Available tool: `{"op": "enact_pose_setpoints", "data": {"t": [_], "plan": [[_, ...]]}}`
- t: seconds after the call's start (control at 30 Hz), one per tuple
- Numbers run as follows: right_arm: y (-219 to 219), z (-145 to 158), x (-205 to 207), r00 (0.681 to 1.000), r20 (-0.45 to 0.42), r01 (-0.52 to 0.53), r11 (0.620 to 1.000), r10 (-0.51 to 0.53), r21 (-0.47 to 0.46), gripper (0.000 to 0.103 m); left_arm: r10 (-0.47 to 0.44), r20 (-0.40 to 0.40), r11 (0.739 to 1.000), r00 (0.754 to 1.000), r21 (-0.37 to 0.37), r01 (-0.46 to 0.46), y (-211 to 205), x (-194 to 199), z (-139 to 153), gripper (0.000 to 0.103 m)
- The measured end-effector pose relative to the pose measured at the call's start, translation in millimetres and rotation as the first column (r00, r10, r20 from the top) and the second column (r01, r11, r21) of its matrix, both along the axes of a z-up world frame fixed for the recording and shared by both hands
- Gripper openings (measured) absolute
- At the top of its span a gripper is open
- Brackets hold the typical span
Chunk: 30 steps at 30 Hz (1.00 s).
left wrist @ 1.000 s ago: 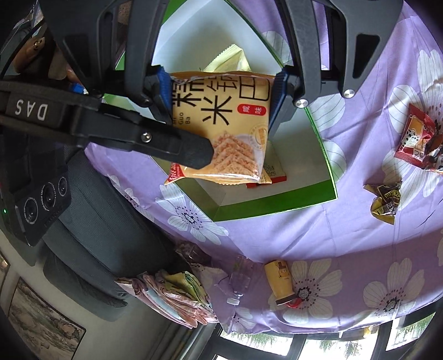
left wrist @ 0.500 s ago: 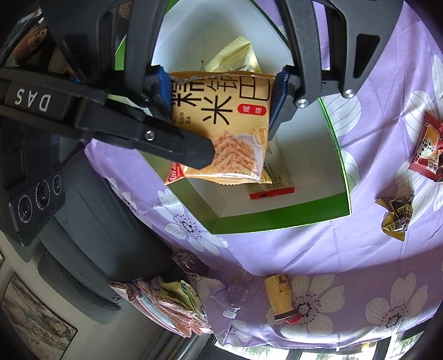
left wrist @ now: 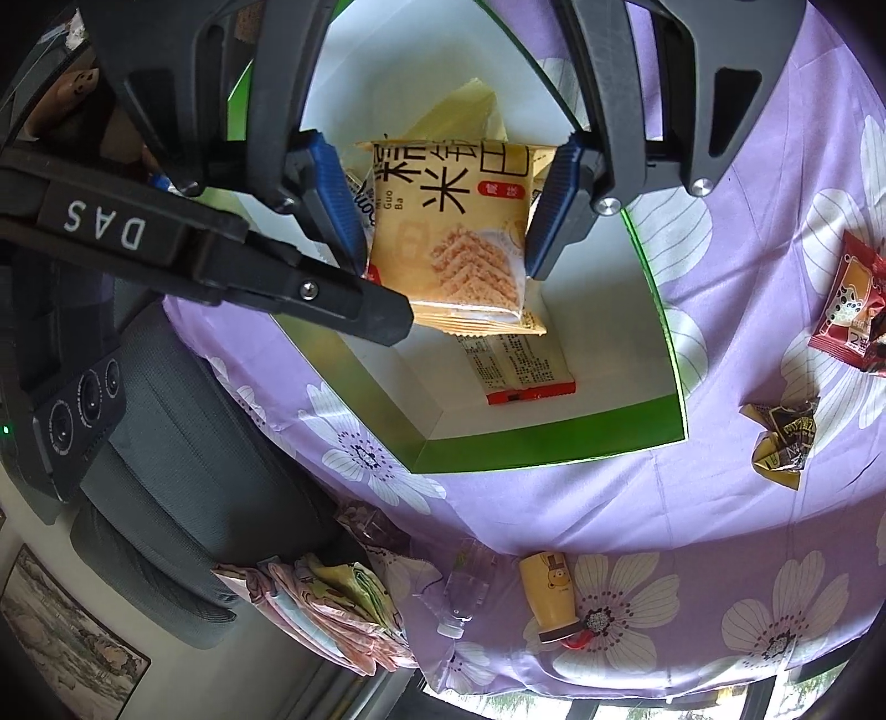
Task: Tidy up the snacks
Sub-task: 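Lower both packets into the box and open both grippers, then move the right gripper back to the red snack packets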
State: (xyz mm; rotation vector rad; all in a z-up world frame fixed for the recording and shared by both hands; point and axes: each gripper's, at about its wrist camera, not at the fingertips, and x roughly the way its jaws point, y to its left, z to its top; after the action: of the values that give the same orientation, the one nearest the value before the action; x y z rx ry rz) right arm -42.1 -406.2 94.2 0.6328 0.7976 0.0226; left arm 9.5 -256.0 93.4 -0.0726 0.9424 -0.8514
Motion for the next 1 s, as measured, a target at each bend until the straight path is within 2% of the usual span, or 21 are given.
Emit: {"op": "enact_pose_setpoints", "data": {"t": [0.13, 0.2, 0.27, 0.33, 0.4, 0.63, 0.77, 0.87, 0.93, 1.0], "plan": [[-3, 1, -1, 0.999, -0.019, 0.037, 0.999, -0.038, -0.022, 0.037, 0.002, 0.002, 1.000, 1.000, -0.020, -0.002, 9, -2, 6, 0.063], [0, 6, -3, 0.999, -0.020, 0.044, 0.997, -0.046, -0.065, 0.037, 0.008, 0.013, 1.000, 1.000, -0.028, -0.008, 15, -3, 10, 0.067], [2, 11, -6, 0.998, -0.016, 0.064, 0.991, -0.066, -0.114, 0.042, 0.019, 0.031, 0.999, 0.999, -0.032, -0.018, 24, -5, 15, 0.070], [6, 16, -9, 0.996, -0.005, 0.087, 0.983, -0.089, -0.160, 0.056, 0.034, 0.043, 0.999, 0.998, -0.037, -0.032, 35, -7, 19, 0.074], [8, 21, -11, 0.995, 0.013, 0.103, 0.977, -0.102, -0.189, 0.062, 0.052, 0.050, 0.998, 0.997, -0.042, -0.050, 48, -8, 23, 0.078], [28, 37, -13, 0.992, 0.058, 0.121, 0.954, -0.109, -0.275, 0.074, 0.175, 0.049, 0.982, 0.983, -0.079, -0.171, 112, -5, 37, 0.087], [47, 44, -14, 0.993, 0.084, 0.110, 0.945, -0.088, -0.309, 0.078, 0.272, 0.050, 0.961, 0.961, -0.066, -0.269, 159, 2, 41, 0.089], [62, 46, -10, 0.993, 0.096, 0.095, 0.940, -0.067, -0.328, 0.080, 0.337, 0.067, 0.942, 0.939, -0.011, -0.337, 194, 10, 42, 0.089], [70, 47, -6, 0.993, 0.102, 0.093, 0.941, -0.062, -0.326, 0.080, 0.384, 0.088, 0.922, 0.919, 0.024, -0.387, 219, 17, 43, 0.089], [81, 46, -3, 0.993, 0.104, 0.093, 0.938, -0.061, -0.333, 0.080, 0.433, 0.105, 0.899, 0.895, 0.029, -0.438, 244, 22, 43, 0.089]]}}
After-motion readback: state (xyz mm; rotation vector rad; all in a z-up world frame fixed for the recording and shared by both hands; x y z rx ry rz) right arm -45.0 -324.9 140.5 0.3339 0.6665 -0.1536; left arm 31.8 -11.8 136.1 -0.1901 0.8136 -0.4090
